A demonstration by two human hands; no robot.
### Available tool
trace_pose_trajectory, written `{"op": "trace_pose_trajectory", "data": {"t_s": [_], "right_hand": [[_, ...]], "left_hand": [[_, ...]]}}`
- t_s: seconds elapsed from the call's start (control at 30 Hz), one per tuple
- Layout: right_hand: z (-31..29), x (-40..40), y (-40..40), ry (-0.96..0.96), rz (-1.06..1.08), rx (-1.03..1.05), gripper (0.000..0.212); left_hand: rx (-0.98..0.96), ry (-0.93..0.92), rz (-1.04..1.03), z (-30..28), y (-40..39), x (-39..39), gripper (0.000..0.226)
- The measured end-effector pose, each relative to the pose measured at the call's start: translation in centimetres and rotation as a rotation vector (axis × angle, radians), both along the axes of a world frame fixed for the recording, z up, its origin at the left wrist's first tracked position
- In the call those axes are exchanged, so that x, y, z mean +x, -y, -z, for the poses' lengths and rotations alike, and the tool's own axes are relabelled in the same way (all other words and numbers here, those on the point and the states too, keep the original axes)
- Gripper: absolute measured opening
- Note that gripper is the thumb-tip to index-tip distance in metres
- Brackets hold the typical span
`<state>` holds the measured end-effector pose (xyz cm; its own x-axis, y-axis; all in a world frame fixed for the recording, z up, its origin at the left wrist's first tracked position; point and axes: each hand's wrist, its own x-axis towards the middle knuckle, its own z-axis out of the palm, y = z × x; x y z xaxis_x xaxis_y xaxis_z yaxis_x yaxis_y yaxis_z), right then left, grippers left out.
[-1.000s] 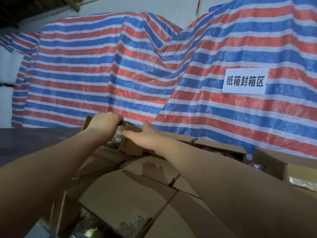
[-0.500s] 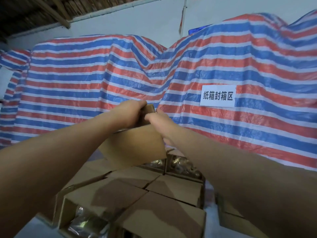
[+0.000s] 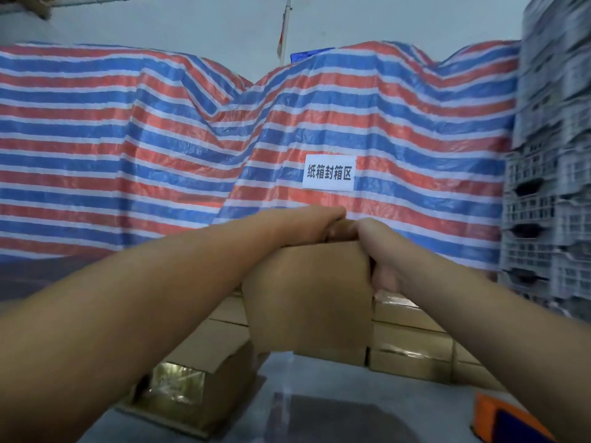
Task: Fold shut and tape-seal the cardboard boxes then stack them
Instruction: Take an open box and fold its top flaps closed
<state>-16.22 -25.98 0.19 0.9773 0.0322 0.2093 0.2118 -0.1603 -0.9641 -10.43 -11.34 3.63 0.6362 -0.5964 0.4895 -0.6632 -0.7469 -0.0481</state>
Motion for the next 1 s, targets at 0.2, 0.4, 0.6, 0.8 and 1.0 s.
{"op": "trace_pose_trajectory", "data": {"t_s": [0.2, 0.4, 0.6, 0.8, 1.0], "right_hand": [[6.5, -3.6, 8.2, -0.173, 0.136, 0.076, 0.028], [11.5, -6.1, 12.1, -0.276, 0.201, 0.060, 0.030], [12.1, -6.3, 12.7, -0.332, 0.258, 0.016, 0.031], [13.7, -5.1, 14.2, -0.231, 0.278, 0.185, 0.069], [15.9, -4.3, 13.8, -0.100, 0.301, 0.367, 0.061]], "left_hand": [[0.120, -0.208, 0.102, 6.1, 8.8, -2.5, 0.022], [0.125, -0.395, 0.146, 11.6, 14.3, -3.0, 0.036], [0.261, -0.291, 0.147, 11.3, 15.0, -2.2, 0.023], [-0.353, -0.270, 0.185, 9.2, 8.0, -3.4, 0.019], [-1.092, -0.716, 0.322, 16.9, 3.8, -3.0, 0.025]]}}
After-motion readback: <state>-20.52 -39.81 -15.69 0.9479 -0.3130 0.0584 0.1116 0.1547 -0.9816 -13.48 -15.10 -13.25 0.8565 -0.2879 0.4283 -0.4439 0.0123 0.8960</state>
